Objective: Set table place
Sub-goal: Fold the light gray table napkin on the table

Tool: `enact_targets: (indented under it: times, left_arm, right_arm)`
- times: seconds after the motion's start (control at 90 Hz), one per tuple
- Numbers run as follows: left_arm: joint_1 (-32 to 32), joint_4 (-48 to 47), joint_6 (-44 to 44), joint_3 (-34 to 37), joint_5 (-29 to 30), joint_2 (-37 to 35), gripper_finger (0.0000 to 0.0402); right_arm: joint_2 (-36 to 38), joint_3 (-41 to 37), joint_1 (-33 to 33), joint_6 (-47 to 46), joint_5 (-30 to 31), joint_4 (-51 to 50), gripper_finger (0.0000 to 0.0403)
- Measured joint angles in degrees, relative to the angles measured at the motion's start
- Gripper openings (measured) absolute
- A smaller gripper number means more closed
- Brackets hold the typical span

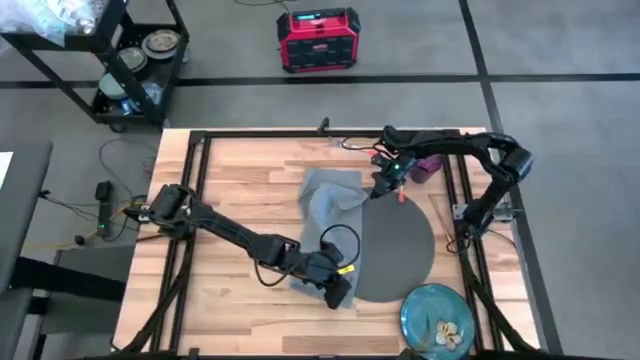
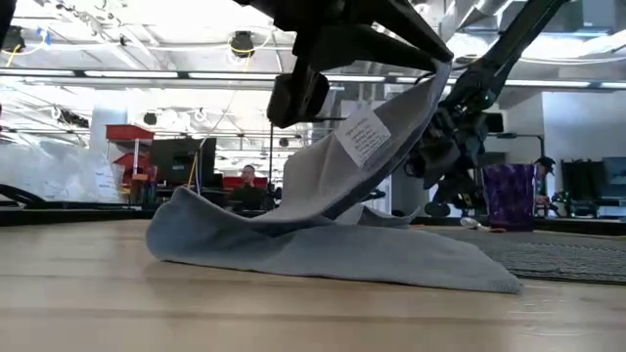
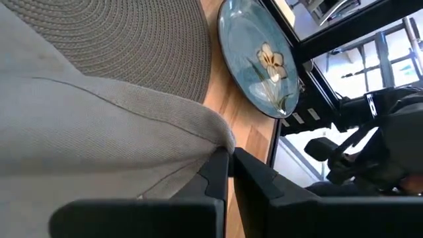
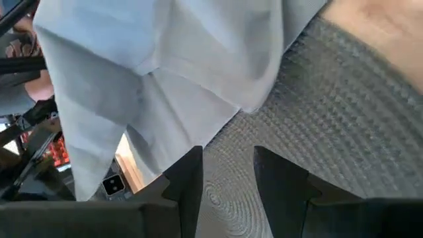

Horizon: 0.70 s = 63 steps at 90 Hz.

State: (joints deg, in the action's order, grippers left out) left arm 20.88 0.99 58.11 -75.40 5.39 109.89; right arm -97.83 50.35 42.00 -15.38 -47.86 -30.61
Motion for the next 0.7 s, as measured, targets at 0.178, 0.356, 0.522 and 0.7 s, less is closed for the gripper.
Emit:
enact_targets:
  times: [0.178, 0.356, 0.522, 0.7]
  left_arm:
    - [0.0, 0.0, 0.0, 0.0, 0.0, 0.0, 0.0]
    - [0.0, 0.0, -0.2, 0.0, 0.3, 0.0, 0.0]
    - [0.0, 0.0, -0.2, 0.0, 0.4, 0.0, 0.0]
    - [0.0, 0.0, -0.2, 0.0, 0.7, 0.0, 0.0]
  right_arm:
    - [-1.5, 0.0, 0.0, -2.0, -0.1, 3.6, 0.0123]
    - [-1.9, 0.0, 0.0, -3.2, 0.7, 6.1, 0.0123]
    - [-3.0, 0.0, 0.0, -3.6, 1.2, 5.9, 0.0123]
    - [-5.2, 0.0, -1.1, -4.1, 1.4, 7.1, 0.0123]
